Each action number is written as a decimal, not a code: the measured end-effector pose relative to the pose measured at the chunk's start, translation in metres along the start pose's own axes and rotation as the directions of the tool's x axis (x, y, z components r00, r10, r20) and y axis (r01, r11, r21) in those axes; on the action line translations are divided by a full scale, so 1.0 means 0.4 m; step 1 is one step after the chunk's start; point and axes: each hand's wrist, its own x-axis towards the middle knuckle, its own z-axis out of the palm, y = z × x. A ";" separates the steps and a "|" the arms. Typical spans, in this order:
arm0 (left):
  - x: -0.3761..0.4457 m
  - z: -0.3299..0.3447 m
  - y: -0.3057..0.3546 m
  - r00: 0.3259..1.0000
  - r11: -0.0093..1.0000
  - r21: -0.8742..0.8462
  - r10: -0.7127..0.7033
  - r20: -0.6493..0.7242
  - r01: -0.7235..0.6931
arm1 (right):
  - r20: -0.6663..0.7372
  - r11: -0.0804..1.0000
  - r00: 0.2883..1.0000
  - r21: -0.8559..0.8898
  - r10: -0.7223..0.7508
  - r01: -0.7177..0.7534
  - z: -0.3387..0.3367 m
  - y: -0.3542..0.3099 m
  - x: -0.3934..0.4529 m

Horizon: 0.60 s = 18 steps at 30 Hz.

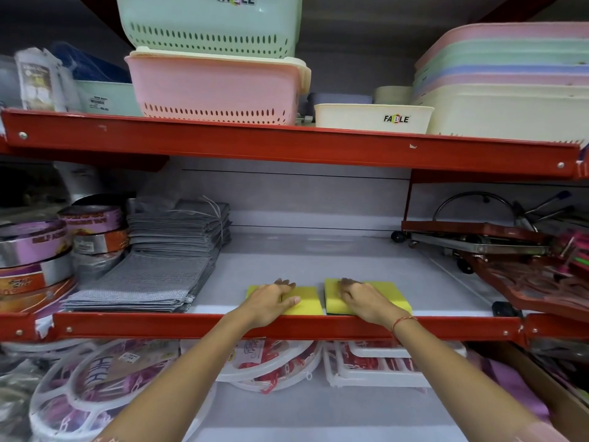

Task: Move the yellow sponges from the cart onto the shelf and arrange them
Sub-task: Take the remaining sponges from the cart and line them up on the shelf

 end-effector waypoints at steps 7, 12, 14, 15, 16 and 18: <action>0.007 0.017 0.007 1.000 1.000 0.018 0.007 0.009 -0.008 | 0.029 1.000 0.999 0.011 -0.029 0.029 0.001 0.014 -0.029; 0.010 0.016 0.009 1.000 1.000 0.022 0.019 0.000 -0.019 | 0.067 0.993 0.991 -0.025 -0.118 0.120 0.002 -0.004 -0.041; 0.009 0.017 0.009 1.000 1.000 0.014 0.021 -0.002 -0.021 | 0.054 0.989 0.989 -0.028 -0.141 0.142 0.004 -0.012 -0.043; 0.008 0.018 0.009 1.000 1.000 0.014 0.021 -0.003 -0.021 | 0.047 0.988 0.988 -0.030 -0.148 0.149 0.006 -0.013 -0.043; 0.008 0.019 0.008 1.000 1.000 0.015 0.022 -0.006 -0.022 | 0.040 0.987 0.987 -0.034 -0.153 0.154 0.008 -0.013 -0.042; 0.008 0.021 0.009 1.000 0.999 0.021 0.025 -0.005 -0.025 | 0.035 0.986 0.987 -0.035 -0.160 0.161 0.008 -0.011 -0.043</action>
